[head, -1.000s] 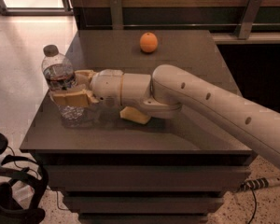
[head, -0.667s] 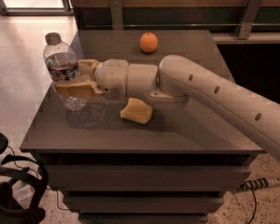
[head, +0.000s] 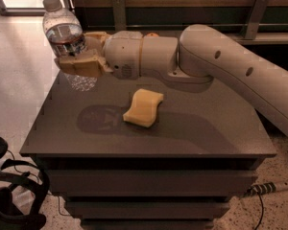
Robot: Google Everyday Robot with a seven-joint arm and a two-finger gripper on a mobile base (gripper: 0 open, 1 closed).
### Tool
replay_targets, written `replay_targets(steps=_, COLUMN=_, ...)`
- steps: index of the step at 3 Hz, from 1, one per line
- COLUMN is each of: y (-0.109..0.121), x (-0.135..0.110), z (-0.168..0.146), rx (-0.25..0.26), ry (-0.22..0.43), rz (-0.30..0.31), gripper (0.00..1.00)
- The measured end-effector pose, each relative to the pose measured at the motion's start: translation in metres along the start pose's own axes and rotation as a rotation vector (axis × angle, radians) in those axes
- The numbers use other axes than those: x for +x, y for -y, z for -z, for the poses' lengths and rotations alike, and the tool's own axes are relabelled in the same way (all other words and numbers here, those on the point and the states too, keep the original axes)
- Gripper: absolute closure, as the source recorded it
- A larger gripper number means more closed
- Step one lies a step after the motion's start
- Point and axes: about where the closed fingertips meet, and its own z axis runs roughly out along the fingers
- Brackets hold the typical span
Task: Pick water bottle
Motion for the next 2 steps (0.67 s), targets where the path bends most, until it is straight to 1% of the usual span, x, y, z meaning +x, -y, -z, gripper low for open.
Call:
replay_targets(steps=1, y=0.0030, x=-0.0326, z=0.0123, rx=0.025, ry=-0.003, rz=0.082, gripper=1.00)
replay_targets(steps=2, y=0.0030, x=-0.0326, z=0.0123, rx=0.025, ry=-0.003, rz=0.082, gripper=1.00)
